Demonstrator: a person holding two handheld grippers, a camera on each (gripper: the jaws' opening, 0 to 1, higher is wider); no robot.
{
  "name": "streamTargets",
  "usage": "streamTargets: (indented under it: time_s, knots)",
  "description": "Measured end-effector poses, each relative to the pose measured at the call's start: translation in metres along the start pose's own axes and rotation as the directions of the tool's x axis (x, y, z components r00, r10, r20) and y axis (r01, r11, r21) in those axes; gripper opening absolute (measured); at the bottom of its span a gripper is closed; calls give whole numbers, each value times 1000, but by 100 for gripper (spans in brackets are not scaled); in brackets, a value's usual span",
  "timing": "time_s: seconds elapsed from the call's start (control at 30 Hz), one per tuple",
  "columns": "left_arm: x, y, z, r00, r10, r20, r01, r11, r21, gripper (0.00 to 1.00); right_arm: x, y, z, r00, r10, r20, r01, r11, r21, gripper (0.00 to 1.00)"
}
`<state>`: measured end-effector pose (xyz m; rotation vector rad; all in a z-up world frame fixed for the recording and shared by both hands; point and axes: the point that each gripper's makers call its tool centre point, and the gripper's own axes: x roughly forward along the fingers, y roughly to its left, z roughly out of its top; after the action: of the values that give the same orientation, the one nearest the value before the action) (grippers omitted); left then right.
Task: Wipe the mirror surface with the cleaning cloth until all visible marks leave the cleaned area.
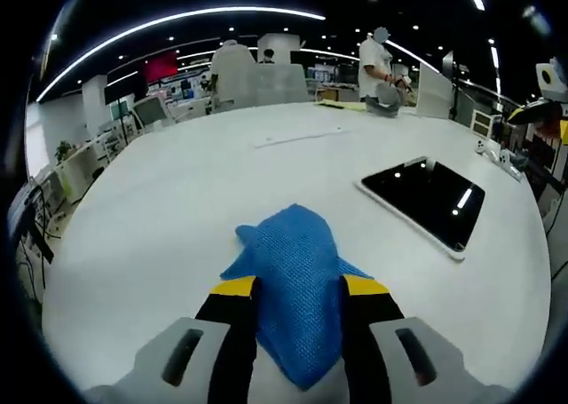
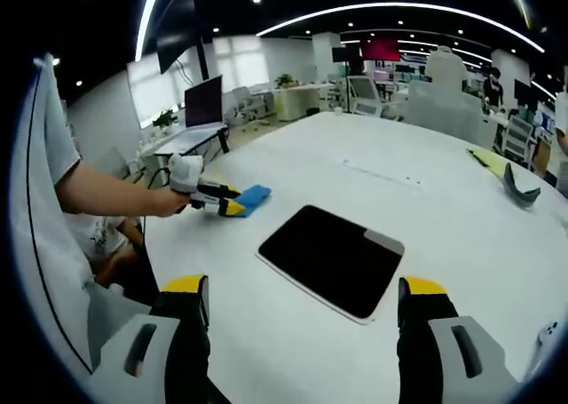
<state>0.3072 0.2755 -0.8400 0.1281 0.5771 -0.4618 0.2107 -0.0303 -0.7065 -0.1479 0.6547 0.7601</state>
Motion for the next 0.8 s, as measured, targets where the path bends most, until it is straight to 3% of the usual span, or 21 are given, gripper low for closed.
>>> streamTargets:
  time_s: [0.2, 0.27, 0.53, 0.8]
  knots:
    - [2, 0, 1, 1000, -9, -5, 9, 1000, -1, 33, 1, 0, -2, 1000, 2, -1, -2, 1000, 4, 86]
    - [1, -1, 1, 1000, -13, -3, 13, 1000, 2, 32, 0, -1, -4, 1000, -2, -6, 2, 1000, -5, 82]
    - [3, -21, 2, 998, -66, -14, 67, 996, 59, 8, -2, -2, -7, 1000, -5, -3, 5, 1000, 9, 85]
    - [3, -19, 3, 999, -51, -18, 52, 998, 38, 7, 0, -3, -8, 1000, -6, 0, 6, 1000, 18, 85]
